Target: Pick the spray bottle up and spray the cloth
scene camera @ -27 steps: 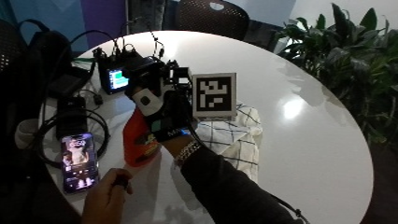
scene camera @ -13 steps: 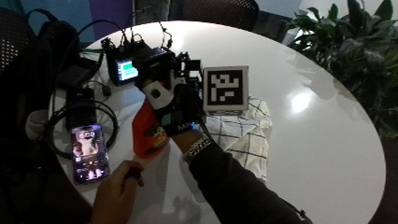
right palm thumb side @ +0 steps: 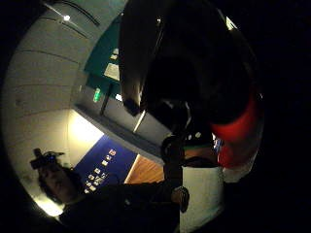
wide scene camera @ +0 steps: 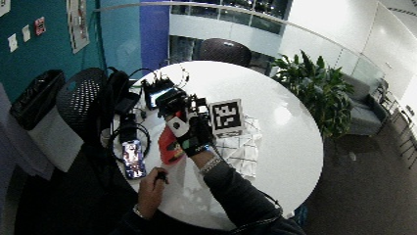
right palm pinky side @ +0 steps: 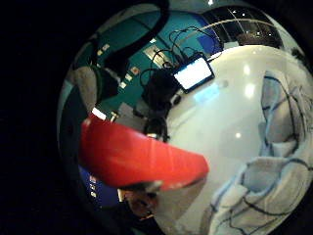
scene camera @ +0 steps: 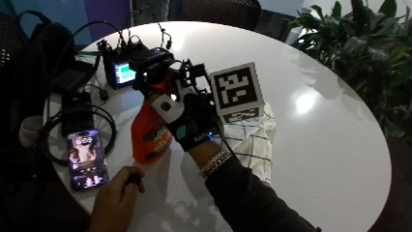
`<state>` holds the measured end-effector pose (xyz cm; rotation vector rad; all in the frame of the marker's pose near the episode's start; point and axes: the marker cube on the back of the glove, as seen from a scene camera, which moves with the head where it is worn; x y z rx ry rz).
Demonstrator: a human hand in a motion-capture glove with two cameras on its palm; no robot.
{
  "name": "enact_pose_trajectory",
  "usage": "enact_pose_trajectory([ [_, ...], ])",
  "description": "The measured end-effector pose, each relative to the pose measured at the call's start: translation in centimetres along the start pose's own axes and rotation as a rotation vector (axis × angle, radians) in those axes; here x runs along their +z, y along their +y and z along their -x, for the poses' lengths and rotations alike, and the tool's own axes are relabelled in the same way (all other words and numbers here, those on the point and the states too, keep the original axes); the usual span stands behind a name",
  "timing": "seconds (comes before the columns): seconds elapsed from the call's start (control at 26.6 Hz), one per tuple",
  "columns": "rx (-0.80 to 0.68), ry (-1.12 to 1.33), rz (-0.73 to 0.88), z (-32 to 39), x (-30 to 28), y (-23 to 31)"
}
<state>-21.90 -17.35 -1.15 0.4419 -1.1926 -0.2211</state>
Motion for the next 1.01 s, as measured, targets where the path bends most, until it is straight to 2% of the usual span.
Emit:
enact_pose_trajectory([
  [0.19,0.016,0.202,0.084,-0.7,-2.2,1.1],
  [0.38,0.042,0.528,0.104,-1.3,-6.5,3.2],
  [0.56,0.142,0.857,0.16,-1.8,-10.8,6.4],
  [0.68,0.195,0.913,0.182,-2.1,-12.4,7.9],
  [1.01,0.261,0.884,0.212,-3.0,-14.0,10.4],
])
